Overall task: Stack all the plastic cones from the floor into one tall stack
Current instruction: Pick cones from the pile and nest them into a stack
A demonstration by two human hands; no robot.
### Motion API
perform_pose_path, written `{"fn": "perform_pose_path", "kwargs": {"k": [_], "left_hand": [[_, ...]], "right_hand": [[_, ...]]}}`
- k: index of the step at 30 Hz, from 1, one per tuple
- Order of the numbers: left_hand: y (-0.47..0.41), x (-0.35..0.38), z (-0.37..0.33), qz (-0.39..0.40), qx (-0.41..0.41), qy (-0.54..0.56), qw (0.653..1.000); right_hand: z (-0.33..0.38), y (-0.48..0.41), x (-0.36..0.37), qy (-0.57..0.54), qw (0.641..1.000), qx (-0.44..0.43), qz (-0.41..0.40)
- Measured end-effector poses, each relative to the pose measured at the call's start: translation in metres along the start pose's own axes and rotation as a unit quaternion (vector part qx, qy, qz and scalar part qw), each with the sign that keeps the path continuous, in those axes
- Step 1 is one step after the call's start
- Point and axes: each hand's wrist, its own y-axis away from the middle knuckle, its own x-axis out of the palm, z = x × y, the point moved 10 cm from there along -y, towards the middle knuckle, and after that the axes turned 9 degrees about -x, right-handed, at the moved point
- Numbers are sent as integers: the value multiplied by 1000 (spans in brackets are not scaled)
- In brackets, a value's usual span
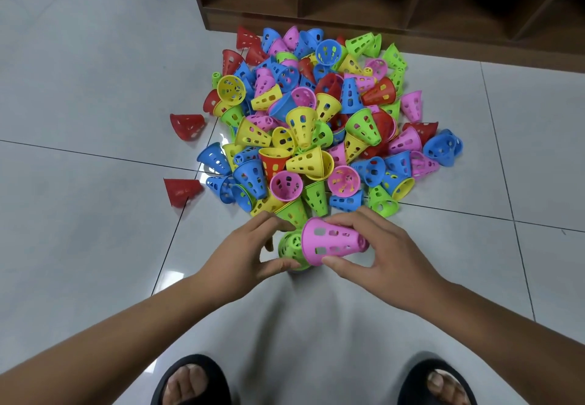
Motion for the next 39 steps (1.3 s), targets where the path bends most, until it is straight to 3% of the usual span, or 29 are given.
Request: {"fn": "perform_pose_path", "kwargs": {"k": [5, 13, 21, 25, 30, 34, 39], "left_hand": [[2, -4, 42, -1, -27, -25, 999], [-11, -61, 141, -105, -114, -120, 981], [-30, -97, 197, -121, -186, -218, 951], [-26, -99, 213, -122, -203, -217, 947], [-14, -96, 220, -147, -244, -229, 931], [-2, -87, 238, -112, -299, -239, 917], [15, -75, 253, -61, -345, -250, 903]], "right_hand": [[-1, -13, 18, 6, 999, -13, 31], [-31, -13, 25, 21, 999, 17, 38], [-122, -6, -10, 219, 973, 70, -31], [-160, 2, -16, 273, 952, 137, -6], [-187, 17, -7, 259, 947, 187, 25], [-190, 26, -7, 237, 949, 206, 3], [-188, 42, 3, 204, 942, 265, 32]]}}
